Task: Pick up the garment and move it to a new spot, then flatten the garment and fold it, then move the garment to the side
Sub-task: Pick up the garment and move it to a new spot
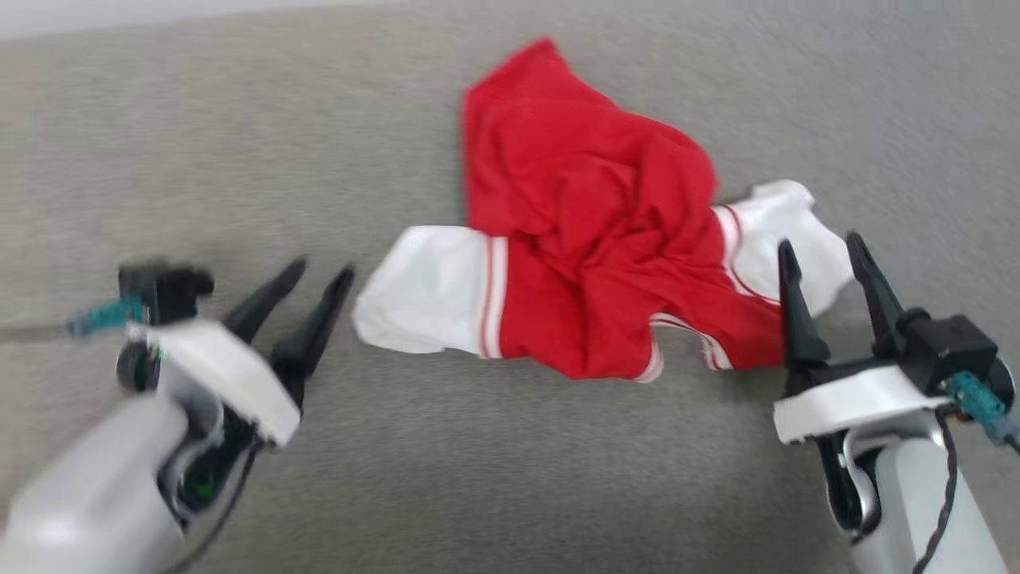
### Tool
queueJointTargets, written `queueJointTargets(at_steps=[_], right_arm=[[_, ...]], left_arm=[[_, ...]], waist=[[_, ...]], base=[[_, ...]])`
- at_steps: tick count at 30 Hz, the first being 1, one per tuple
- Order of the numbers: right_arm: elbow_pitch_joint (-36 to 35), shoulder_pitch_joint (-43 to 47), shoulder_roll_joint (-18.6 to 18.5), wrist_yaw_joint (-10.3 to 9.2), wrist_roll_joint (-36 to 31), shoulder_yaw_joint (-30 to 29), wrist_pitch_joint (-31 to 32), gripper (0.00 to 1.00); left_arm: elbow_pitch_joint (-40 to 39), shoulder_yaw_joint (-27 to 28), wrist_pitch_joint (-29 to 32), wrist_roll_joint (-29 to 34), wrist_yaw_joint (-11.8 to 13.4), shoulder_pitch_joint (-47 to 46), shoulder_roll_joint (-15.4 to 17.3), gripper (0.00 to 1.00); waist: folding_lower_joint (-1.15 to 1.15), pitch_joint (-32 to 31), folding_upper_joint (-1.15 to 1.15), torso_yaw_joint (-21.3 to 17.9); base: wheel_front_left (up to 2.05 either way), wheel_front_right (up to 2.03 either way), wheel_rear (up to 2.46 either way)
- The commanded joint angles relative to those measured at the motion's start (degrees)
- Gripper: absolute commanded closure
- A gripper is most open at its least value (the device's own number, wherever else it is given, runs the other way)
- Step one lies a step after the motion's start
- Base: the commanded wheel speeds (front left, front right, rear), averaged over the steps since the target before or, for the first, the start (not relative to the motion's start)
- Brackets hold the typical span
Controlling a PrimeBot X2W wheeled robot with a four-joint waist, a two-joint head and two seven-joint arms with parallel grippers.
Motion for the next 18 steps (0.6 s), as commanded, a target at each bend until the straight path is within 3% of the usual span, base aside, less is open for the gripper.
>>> queueJointTargets(at_steps=[1, 8, 10, 18], right_arm=[[0.28, 1.56, -0.05, 0.00, -0.90, -0.88, -0.29, 0.00], [0.71, 5.36, -0.08, 0.00, -3.31, -3.44, -0.29, 0.00], [0.66, 5.88, -0.09, 0.00, -3.61, -3.78, -0.29, 0.00], [-0.25, 10.09, -0.06, 0.00, -4.63, -6.79, -0.29, 0.00]], left_arm=[[1.32, 4.01, -0.26, 3.37, 0.14, 4.74, -1.75, 0.00], [3.63, 21.37, -0.27, 17.14, 0.15, 19.55, -7.83, 0.00], [3.50, 23.89, -0.28, 19.05, 0.14, 21.35, -8.68, 0.00], [-2.65, 49.09, -0.29, 38.94, 0.15, 35.47, -16.54, 0.00]], waist=[[0.00, -3.96, 0.00, 4.26], [0.00, -7.47, 0.00, 6.98], [0.00, -7.90, 0.00, 7.13], [0.00, -11.17, 0.00, 7.20]], base=[[0.00, 0.00, 0.00], [0.00, 0.00, 0.00], [0.00, 0.00, 0.00], [0.00, 0.00, 0.00]])
